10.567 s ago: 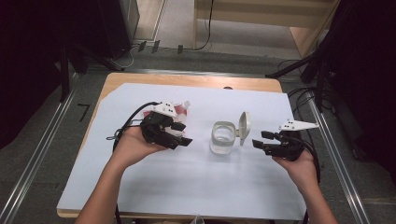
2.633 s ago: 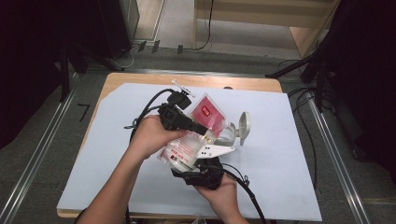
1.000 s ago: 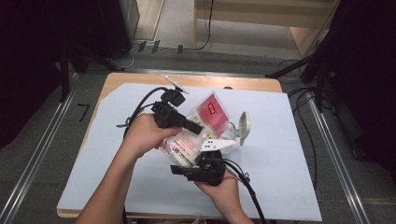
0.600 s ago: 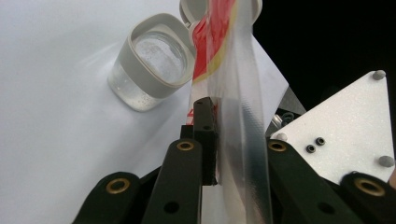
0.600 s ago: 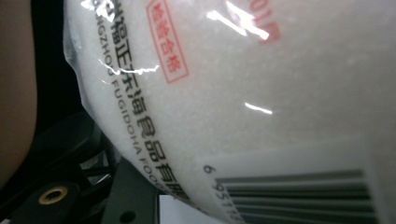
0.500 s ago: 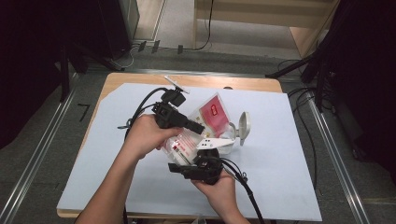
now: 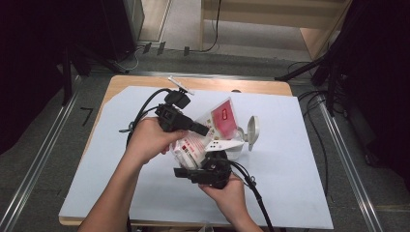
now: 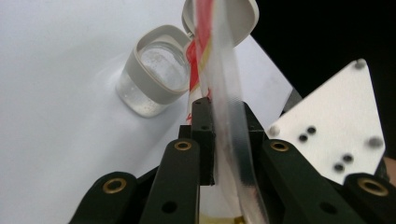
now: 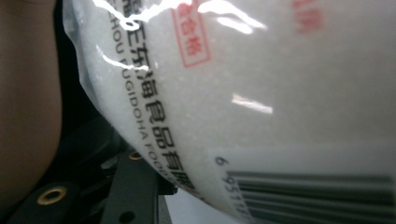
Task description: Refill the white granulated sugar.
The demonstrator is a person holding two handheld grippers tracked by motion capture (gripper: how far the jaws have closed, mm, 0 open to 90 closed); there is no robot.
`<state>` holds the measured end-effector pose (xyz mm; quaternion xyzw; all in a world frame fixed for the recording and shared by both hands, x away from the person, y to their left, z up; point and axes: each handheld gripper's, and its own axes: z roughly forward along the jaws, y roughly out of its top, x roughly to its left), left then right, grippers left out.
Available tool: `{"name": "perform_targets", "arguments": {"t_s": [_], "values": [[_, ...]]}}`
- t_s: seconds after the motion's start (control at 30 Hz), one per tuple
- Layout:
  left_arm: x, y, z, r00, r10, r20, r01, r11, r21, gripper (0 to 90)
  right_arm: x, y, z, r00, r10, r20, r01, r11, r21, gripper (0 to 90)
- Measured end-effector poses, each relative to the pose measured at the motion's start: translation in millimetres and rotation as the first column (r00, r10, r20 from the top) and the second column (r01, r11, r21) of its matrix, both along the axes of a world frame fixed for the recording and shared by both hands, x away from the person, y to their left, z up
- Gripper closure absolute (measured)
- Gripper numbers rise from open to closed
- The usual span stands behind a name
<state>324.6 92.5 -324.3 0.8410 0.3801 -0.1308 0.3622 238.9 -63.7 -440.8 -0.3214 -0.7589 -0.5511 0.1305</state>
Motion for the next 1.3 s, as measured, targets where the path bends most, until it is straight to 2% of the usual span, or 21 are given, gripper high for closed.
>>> {"name": "perform_targets", "arguments": {"t_s": [0.13, 0.23, 0.3, 0.4, 0.53, 0.7, 0.9, 1.1, 1.3], "values": [[-0.1, 0.0, -0.3, 0.9998, 0.018, -0.008, -0.018, 0.9998, -0.011, 84.0, -2.4, 3.7, 1.7, 0.9991, -0.022, 0.035, 0.023, 0.999, -0.042, 53.5], [-0.7, -1.3, -0.1, 0.9996, 0.028, -0.006, -0.028, 0.9995, -0.012, 84.0, -2.3, 5.5, 2.9, 0.9979, -0.037, 0.052, 0.041, 0.996, -0.081, 55.6], [-0.8, -1.5, -0.1, 0.9998, 0.022, 0.001, -0.022, 0.9998, 0.001, 83.9, -1.8, 6.1, 2.7, 0.9979, -0.043, 0.049, 0.048, 0.994, -0.094, 60.9], [-0.4, -0.9, -0.3, 0.9999, 0.012, 0.002, -0.012, 0.9999, 0.000, 83.7, -1.4, 5.4, 2.3, 0.9988, -0.030, 0.037, 0.033, 0.996, -0.087, 62.5], [-1.3, -1.6, 2.7, 0.9998, -0.008, 0.020, 0.008, 0.9999, -0.012, 80.0, -1.7, 4.7, 2.6, 0.9999, -0.011, 0.004, 0.011, 1.000, -0.022, 62.9], [-0.8, -1.1, 4.0, 0.9998, -0.013, 0.015, 0.014, 0.9986, -0.052, 69.1, 0.4, 2.6, 4.1, 0.9999, -0.001, -0.013, 0.002, 1.000, 0.029, 63.2], [-0.9, -3.4, 7.9, 0.9990, 0.004, 0.045, -0.003, 0.9997, -0.025, 68.4, 4.1, -0.2, 6.6, 0.9991, 0.000, -0.042, 0.003, 0.997, 0.072, 63.2], [-0.7, -3.6, 9.2, 0.9984, 0.019, 0.054, -0.018, 0.9997, -0.014, 69.5, 6.4, 0.2, 9.1, 0.9985, 0.007, -0.054, -0.002, 0.996, 0.092, 63.1], [3.6, -2.4, 7.4, 0.9995, 0.025, 0.018, -0.024, 0.9990, -0.036, 69.6, 7.4, -0.3, 9.9, 0.9976, 0.010, -0.069, -0.004, 0.995, 0.099, 63.1]]}}
